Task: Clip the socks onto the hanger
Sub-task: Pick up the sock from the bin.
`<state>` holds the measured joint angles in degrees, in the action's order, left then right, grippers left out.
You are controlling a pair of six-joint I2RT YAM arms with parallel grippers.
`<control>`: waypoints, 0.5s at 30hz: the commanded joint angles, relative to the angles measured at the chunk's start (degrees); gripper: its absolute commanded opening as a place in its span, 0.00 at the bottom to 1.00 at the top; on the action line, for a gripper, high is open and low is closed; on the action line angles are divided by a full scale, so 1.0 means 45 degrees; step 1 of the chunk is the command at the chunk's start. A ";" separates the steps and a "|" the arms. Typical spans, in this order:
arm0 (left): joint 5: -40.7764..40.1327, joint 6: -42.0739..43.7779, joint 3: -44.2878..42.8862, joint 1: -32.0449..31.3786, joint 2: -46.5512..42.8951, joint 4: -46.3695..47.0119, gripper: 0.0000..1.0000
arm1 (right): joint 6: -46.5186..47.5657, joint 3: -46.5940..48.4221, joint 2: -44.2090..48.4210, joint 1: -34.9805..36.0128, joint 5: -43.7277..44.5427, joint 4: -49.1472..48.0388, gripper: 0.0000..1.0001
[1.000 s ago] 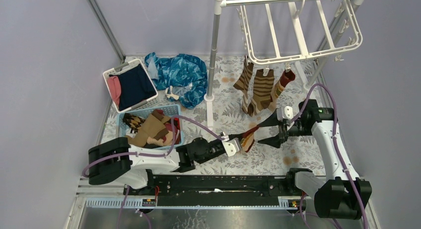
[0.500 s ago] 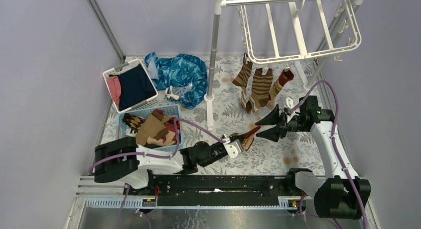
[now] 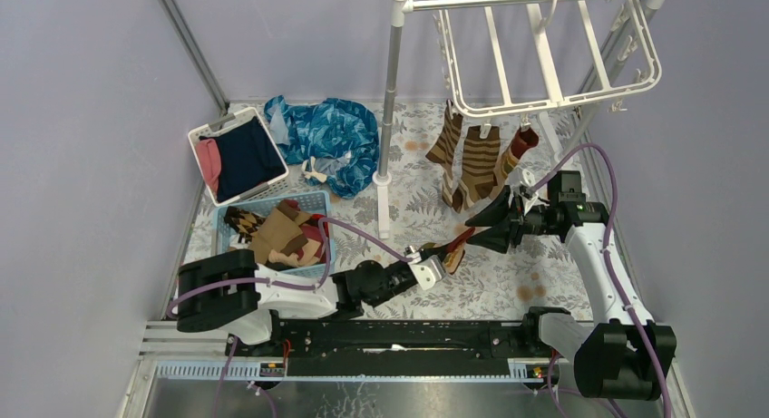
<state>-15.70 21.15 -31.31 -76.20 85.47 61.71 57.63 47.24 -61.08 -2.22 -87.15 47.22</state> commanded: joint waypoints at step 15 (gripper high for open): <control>-0.0524 0.0442 -0.0636 -0.0233 0.0359 0.1130 0.00 | -0.2935 -0.0275 -0.0059 0.0208 -0.1523 -0.1927 0.56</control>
<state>-16.88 21.65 -32.71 -76.55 86.41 62.30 47.90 46.30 -61.10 -2.17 -87.74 40.32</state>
